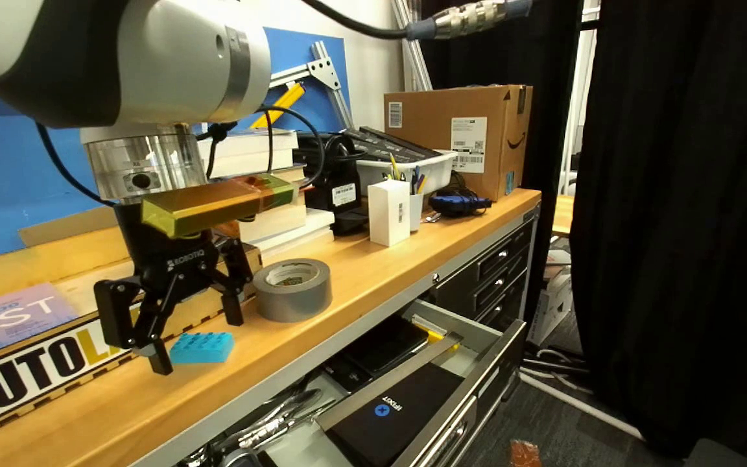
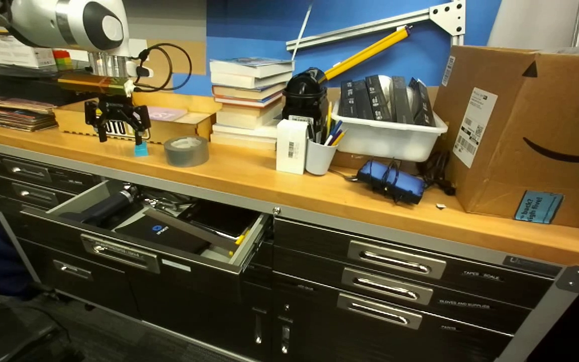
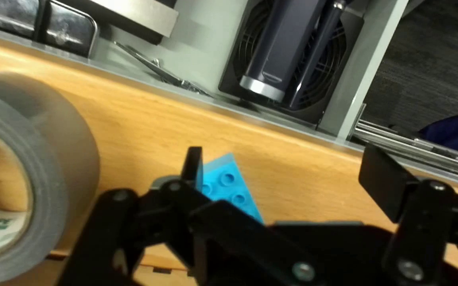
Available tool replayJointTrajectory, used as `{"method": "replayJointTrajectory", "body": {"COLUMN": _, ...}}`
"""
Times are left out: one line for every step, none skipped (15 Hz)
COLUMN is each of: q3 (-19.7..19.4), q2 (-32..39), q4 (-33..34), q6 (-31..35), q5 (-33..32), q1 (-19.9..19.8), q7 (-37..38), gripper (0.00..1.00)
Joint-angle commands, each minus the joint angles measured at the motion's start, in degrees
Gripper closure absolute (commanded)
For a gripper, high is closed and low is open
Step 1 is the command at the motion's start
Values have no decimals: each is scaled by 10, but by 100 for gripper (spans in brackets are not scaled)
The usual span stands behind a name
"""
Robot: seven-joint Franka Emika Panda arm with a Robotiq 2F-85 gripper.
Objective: Pick up the blue block from the countertop, put it in the drawer and close the drawer.
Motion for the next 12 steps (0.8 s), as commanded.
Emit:
{"method": "replayJointTrajectory", "body": {"q3": -14, "q2": 35, "q4": 45, "q6": 25, "q5": -11, "q1": 20, "q7": 29, "gripper": 0}}
{"method": "replayJointTrajectory", "body": {"q3": -18, "q2": 40, "q4": 47, "q6": 35, "q5": -15, "q1": 24, "q7": 38, "gripper": 0}}
{"method": "replayJointTrajectory", "body": {"q3": -23, "q2": 42, "q4": 45, "q6": 46, "q5": -20, "q1": 27, "q7": 47, "gripper": 0}}
{"method": "replayJointTrajectory", "body": {"q3": -28, "q2": 43, "q4": 41, "q6": 57, "q5": -27, "q1": 30, "q7": 59, "gripper": 0}}
{"method": "replayJointTrajectory", "body": {"q3": -34, "q2": 44, "q4": 41, "q6": 63, "q5": -38, "q1": 34, "q7": 70, "gripper": 0}}
{"method": "replayJointTrajectory", "body": {"q3": -40, "q2": 44, "q4": 39, "q6": 70, "q5": -46, "q1": 36, "q7": 81, "gripper": 0}}
{"method": "replayJointTrajectory", "body": {"q3": -43, "q2": 45, "q4": 39, "q6": 72, "q5": -48, "q1": 36, "q7": 88, "gripper": 0}}
{"method": "replayJointTrajectory", "body": {"q3": -46, "q2": 45, "q4": 39, "q6": 71, "q5": -50, "q1": 36, "q7": 92, "gripper": 0}}
{"method": "replayJointTrajectory", "body": {"q3": -49, "q2": 46, "q4": 39, "q6": 73, "q5": -52, "q1": 36, "q7": 97, "gripper": 0}}
{"method": "replayJointTrajectory", "body": {"q3": -51, "q2": 47, "q4": 40, "q6": 72, "q5": -54, "q1": 37, "q7": 100, "gripper": 25}}
{"method": "replayJointTrajectory", "body": {"q3": -51, "q2": 48, "q4": 41, "q6": 68, "q5": -55, "q1": 37, "q7": 100, "gripper": 26}}
{"method": "replayJointTrajectory", "body": {"q3": -52, "q2": 48, "q4": 40, "q6": 68, "q5": -56, "q1": 37, "q7": 100, "gripper": 34}}
